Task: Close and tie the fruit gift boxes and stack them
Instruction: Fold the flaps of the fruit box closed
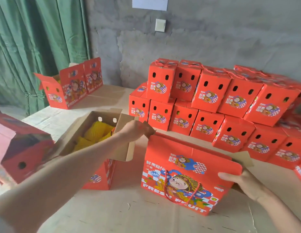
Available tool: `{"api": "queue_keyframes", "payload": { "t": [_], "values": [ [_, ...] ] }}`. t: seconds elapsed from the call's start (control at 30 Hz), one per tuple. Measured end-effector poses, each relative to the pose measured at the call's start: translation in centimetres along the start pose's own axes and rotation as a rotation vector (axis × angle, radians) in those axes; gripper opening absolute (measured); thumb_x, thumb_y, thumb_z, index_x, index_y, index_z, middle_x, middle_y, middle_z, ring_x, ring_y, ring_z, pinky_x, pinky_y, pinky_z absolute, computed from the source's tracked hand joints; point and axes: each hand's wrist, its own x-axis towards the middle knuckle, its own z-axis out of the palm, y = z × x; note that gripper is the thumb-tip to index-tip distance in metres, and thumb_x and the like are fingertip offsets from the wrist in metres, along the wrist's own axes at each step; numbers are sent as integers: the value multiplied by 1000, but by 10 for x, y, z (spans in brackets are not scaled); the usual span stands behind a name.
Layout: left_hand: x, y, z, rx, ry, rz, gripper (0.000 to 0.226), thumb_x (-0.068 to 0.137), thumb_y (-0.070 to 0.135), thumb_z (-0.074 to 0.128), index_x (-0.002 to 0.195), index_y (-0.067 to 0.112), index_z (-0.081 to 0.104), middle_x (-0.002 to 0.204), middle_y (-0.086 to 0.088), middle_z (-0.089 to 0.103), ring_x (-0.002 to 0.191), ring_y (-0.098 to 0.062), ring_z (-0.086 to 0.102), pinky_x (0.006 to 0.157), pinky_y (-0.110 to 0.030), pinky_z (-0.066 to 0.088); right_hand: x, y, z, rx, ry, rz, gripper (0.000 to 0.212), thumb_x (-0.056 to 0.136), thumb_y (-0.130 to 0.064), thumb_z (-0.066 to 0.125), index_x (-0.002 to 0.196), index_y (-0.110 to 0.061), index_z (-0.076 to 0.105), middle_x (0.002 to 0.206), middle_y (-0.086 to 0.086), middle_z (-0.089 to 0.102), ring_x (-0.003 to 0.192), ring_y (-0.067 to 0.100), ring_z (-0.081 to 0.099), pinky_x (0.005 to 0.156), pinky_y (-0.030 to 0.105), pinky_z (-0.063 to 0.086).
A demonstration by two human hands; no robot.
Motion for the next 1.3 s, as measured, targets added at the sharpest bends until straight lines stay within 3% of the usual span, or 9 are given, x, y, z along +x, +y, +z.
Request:
{"api": "queue_keyframes", "payload": {
  "t": [0.23,0.4,0.6,0.7,0.83,0.97,1.03,1.17,1.3],
  "values": [
    [-22,-9,73,-1080,-252,-139,28,88,45,59,104,24,66,88,-5,70,77,-19,65,72,-34,54,-23,20,35,19,336,-119,33,62,-35,76,90,-18,71,81,0,75,77,22,71,62,27,54],
    [-43,-31,90,-1253,-375,-91,30,86,52,58,107,36,71,99,-4,74,79,-19,72,59,-32,56,-40,17,30,86,315,-129,23,67,-23,73,88,-13,71,84,9,75,78,25,70,66,29,55],
    [-54,-29,108,-1170,113,-154,23,94,26,53,92,35,74,95,-7,72,89,-29,67,80,-50,56,-47,23,19,307,203,-150,80,67,-72,61,109,-4,65,96,11,74,91,22,70,78,32,56],
    [-65,-31,107,-1173,143,-136,14,83,36,61,89,36,74,103,-14,68,92,-36,67,85,-61,51,-44,26,2,508,225,-92,67,88,-54,38,120,0,61,105,14,71,102,23,65,93,35,49],
    [-50,-36,101,-1084,172,-112,23,87,19,62,110,22,63,120,-22,59,105,-40,61,86,-53,52,-24,4,-19,-103,137,-188,43,91,-3,55,122,-33,59,127,-5,60,122,11,52,95,16,45],
    [-41,-41,102,-1009,278,-130,50,90,-11,50,135,1,32,120,-25,52,90,-20,64,67,-32,51,5,-18,-32,-269,118,-270,58,78,-20,67,129,-18,40,144,-6,41,136,3,34,94,3,32],
    [-39,-43,97,-979,345,-115,68,89,-9,53,143,18,22,131,-13,45,101,-15,62,78,-36,53,20,-14,-36,-486,184,-232,48,83,6,54,123,-17,41,151,9,34,143,17,25,107,26,32],
    [-43,-40,97,-1115,245,23,94,85,-15,54,149,32,4,140,1,40,85,-7,68,66,-34,58,26,0,-39,-1038,128,1,39,91,-18,59,129,-25,55,161,6,3,147,24,-10,112,58,-9],
    [-38,-32,83,-796,-58,273,57,67,4,72,119,22,57,110,-6,69,99,-25,68,77,-27,55,15,-1,-30,-1146,305,-54,48,85,-36,66,131,-30,52,157,6,-25,140,34,-31,110,64,-7]
  ]
}}
